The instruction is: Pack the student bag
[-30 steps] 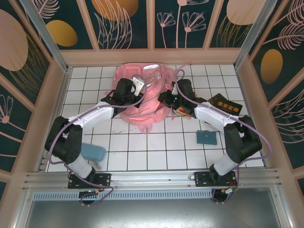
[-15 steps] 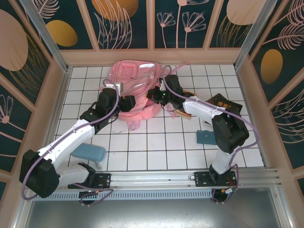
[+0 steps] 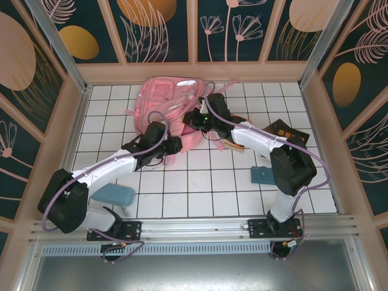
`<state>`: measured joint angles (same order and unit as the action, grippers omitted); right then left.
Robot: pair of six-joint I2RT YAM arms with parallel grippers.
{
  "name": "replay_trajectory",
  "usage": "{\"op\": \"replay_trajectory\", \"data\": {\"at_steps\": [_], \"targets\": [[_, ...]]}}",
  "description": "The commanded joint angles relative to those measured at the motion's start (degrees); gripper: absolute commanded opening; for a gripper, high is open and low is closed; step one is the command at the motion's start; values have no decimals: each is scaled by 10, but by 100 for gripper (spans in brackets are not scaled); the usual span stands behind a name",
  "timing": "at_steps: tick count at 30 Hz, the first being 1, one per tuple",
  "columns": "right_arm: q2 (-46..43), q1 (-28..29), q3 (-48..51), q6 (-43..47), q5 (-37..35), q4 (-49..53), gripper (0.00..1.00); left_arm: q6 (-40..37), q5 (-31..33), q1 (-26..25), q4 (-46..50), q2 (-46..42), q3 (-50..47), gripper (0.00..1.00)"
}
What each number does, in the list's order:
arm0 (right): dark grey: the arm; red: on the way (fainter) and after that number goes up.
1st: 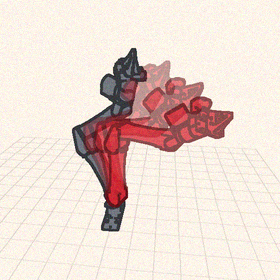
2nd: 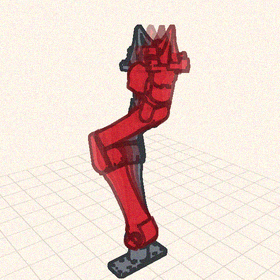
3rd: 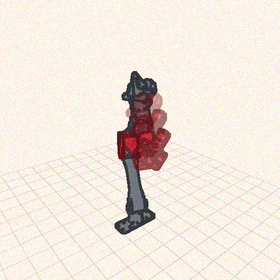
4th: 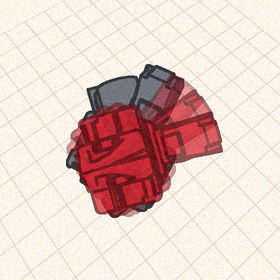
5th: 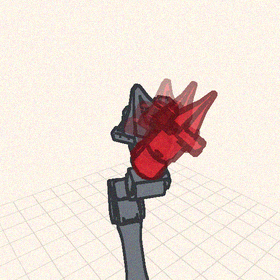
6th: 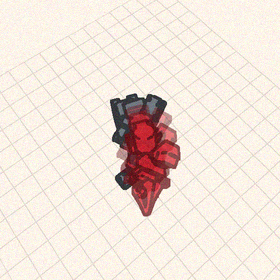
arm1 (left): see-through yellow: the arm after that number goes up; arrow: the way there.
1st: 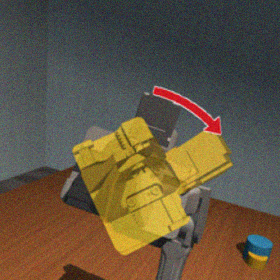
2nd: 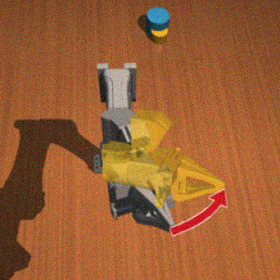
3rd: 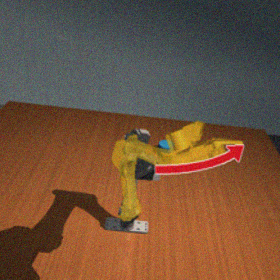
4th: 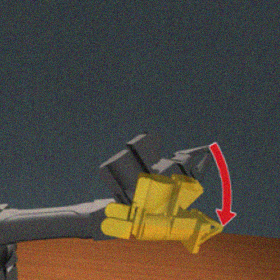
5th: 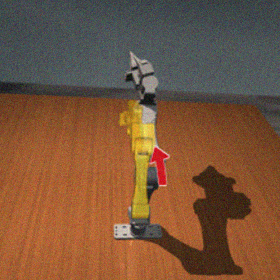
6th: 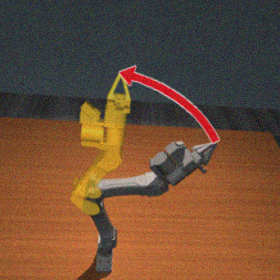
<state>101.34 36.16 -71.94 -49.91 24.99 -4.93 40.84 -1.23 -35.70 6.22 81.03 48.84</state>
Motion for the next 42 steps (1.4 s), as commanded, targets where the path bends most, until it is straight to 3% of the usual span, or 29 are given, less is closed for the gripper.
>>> {"op": "replay_trajectory", "data": {"at_steps": [1, 18, 27, 36, 42], "targets": [[-6, 13, -30, -6, 39, -50, 4, 7, 33, -5, 3, 17, 32, 38], [1, 22, -19, -41, 76, -96, 3, -17, 114, -17, 27, 39, 38, 24], [2, 19, -24, -9, 27, -47, 3, -41, 130, -17, 51, 12, 42, 3], [4, 15, -40, 41, -52, 30, 2, -71, 136, -17, 103, -3, 49, 1], [-27, -19, 4, 86, -75, 47, 1, -97, 157, -7, 150, -5, 49, 0]]}}
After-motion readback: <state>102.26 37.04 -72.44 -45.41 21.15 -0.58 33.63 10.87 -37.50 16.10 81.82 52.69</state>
